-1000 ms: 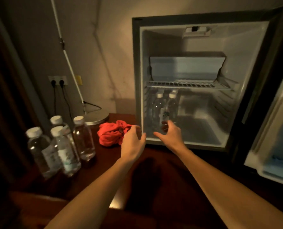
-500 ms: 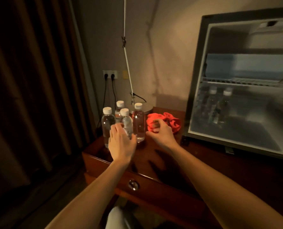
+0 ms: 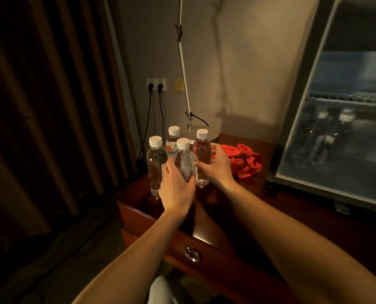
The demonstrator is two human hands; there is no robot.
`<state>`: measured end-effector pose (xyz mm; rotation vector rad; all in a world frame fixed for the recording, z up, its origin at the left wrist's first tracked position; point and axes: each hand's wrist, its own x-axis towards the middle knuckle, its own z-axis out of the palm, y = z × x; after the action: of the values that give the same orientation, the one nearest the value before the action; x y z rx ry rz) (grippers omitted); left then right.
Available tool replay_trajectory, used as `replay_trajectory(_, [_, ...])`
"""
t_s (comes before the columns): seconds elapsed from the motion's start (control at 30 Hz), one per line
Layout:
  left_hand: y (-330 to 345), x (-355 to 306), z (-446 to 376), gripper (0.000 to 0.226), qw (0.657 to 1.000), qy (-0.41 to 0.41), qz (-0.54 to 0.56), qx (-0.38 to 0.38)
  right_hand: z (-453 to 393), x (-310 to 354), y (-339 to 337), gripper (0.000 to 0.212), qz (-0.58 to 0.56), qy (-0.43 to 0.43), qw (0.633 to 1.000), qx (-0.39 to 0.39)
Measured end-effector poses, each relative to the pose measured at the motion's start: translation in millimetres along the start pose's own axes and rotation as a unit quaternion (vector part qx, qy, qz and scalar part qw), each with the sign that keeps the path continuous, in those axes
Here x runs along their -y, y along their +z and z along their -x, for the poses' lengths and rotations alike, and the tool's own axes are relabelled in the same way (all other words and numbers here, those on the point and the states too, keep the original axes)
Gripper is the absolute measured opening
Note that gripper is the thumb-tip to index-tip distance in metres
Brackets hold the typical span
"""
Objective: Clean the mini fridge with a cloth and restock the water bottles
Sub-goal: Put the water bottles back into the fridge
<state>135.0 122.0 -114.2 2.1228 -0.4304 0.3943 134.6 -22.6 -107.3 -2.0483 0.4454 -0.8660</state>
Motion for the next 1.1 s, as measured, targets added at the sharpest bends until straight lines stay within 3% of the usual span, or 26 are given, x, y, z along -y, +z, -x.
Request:
replay_trajectory(0.2, [2.3, -9.0, -1.8, 0.073, 0.999, 0.014, 0.035, -0.006, 9.5, 0.1, -22.8, 0.049, 0.025, -0.019, 0.998, -0.045])
replay_trajectory(0.53, [32.2, -98.1, 41.7, 0.066, 0.988, 0.092, 0.115, 0.040, 34.2, -13.5, -156.8, 0.057, 0.056, -0.013, 0.986, -0.158])
replay_trajectory(0.67, [63.1, -144.6, 58.7, 0.059, 0.974, 0.132, 0.164, 0.085, 44.0, -33.9, -219.2, 0.055, 0.074, -0.002, 0.977, -0.200])
replay_trajectory(0.93, [143.7, -228.2, 75.7, 0.073, 0.945, 0.192, 0.222, 0.145, 43.8, -79.6, -331.7, 0.052, 0.095, 0.036, 0.946, -0.307])
replay_trajectory(1.1, [191.4, -270.8, 85.2, 0.075, 0.932, 0.194, 0.248, 0.181, 26.4, -106.2, -371.3, 0.058, 0.093, 0.080, 0.936, -0.330])
